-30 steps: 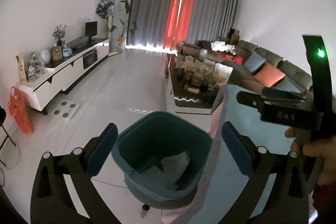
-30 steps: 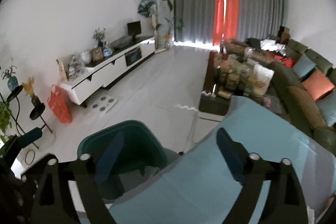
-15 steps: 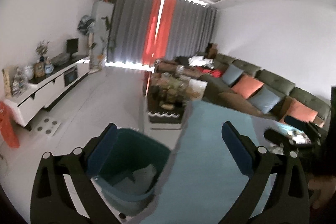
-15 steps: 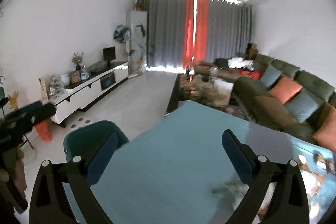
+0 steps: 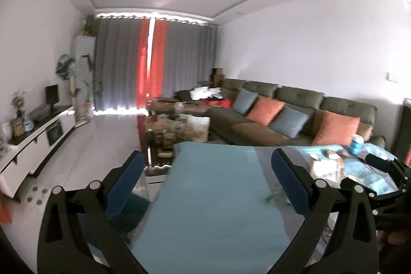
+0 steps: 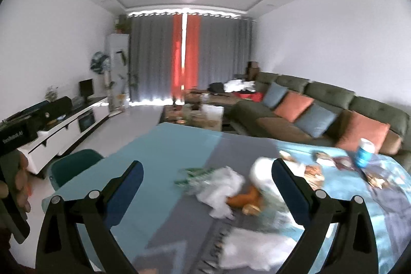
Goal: Collect trash
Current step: 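Return both tools to the table above the remaining trash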
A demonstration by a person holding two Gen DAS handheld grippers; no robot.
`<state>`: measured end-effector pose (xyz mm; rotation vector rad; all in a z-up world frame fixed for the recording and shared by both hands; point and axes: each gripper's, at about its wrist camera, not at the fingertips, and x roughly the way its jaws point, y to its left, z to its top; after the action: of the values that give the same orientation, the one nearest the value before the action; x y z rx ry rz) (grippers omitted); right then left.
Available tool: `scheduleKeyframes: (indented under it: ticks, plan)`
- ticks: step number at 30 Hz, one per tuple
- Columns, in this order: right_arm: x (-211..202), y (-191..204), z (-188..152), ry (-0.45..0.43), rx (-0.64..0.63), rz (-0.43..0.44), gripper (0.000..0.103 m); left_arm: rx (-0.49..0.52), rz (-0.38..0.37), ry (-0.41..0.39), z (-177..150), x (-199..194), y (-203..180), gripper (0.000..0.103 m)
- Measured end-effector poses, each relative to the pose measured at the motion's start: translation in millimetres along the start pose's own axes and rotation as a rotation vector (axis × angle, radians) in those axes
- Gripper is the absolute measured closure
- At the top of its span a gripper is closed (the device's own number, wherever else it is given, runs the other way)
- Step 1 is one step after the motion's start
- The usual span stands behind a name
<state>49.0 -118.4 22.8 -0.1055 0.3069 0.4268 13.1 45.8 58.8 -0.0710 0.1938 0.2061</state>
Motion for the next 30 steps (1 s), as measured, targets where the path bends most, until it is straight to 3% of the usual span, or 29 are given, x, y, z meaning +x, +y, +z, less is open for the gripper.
scheduleKeyframes:
  ticks: [13,30]
  plan:
    - [-38,-54,-47,0.058,0.114,-0.166,0.007,0.042,-0.180,0.078,-24,41,-56,0.005]
    - [-7,-68,-64,0.199,0.173,-0.171,0.007,0.095,-0.248,0.211,-53,108,-71,0.006]
